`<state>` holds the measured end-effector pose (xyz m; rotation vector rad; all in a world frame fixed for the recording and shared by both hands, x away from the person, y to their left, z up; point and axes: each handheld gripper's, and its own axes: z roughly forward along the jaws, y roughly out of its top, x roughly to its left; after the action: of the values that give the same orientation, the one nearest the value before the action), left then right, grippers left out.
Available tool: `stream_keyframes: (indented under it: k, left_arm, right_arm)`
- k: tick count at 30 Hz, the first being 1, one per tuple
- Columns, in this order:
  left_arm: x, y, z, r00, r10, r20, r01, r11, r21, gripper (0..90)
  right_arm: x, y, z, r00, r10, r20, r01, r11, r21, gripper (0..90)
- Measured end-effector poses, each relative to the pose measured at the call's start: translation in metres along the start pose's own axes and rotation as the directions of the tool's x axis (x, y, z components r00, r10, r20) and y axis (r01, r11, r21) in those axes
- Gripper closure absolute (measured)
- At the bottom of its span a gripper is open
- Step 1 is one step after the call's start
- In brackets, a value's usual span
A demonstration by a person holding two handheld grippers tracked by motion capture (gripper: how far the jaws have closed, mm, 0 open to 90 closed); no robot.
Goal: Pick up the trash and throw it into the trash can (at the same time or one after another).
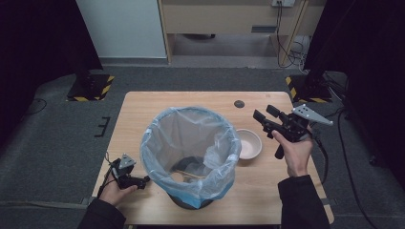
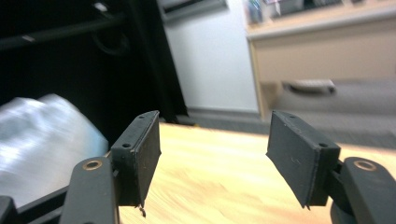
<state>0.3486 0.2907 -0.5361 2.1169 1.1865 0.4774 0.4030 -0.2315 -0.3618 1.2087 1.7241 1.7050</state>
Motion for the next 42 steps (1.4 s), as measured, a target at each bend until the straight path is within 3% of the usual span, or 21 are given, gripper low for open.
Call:
stream_keyframes:
  k: [6,11,20,22,25,33,40,42]
  left_arm:
    - [0.000,0.000,0.000,1.0000,0.000,0.000,0.000,1.0000,0.000,0.0]
    - [0.000,0.000,0.000,1.0000,0.000,0.000,0.000,1.0000,0.000,0.0]
    - [0.000,0.000,0.000,1.0000,0.000,0.000,0.000,1.0000,0.000,0.0]
    - [0.000,0.000,0.000,1.0000,-0.001,-0.001,0.001,1.0000,0.000,0.0]
    - [-0.001,0.000,0.000,1.0000,-0.003,-0.002,0.003,1.0000,-0.001,0.0]
    - [-0.001,0.000,0.000,1.0000,-0.004,-0.003,0.004,1.0000,-0.002,0.0]
    - [-0.001,0.000,0.000,1.0000,-0.003,-0.002,0.003,1.0000,-0.002,0.0]
    - [-0.001,0.000,0.000,1.0000,-0.003,-0.002,0.003,1.0000,-0.002,0.0]
  right_arm:
    - [-0.029,-0.033,0.017,0.9965,-0.004,0.083,-0.004,0.996,0.090,35.4]
    - [-0.050,-0.055,0.023,0.9878,-0.008,0.156,-0.015,0.989,0.149,36.3]
    - [-0.081,-0.084,0.025,0.9600,-0.020,0.279,-0.043,0.975,0.216,36.6]
    - [-0.085,-0.089,0.027,0.9528,-0.025,0.303,-0.052,0.968,0.245,38.7]
    - [-0.088,-0.096,0.032,0.9513,-0.029,0.307,-0.064,0.955,0.289,40.2]
    - [-0.086,-0.111,0.040,0.9643,-0.016,0.264,-0.080,0.933,0.351,46.1]
    - [-0.088,-0.126,0.047,0.9687,0.025,0.247,-0.132,0.896,0.425,48.0]
    - [-0.086,-0.127,0.048,0.9703,0.030,0.240,-0.136,0.889,0.437,49.3]
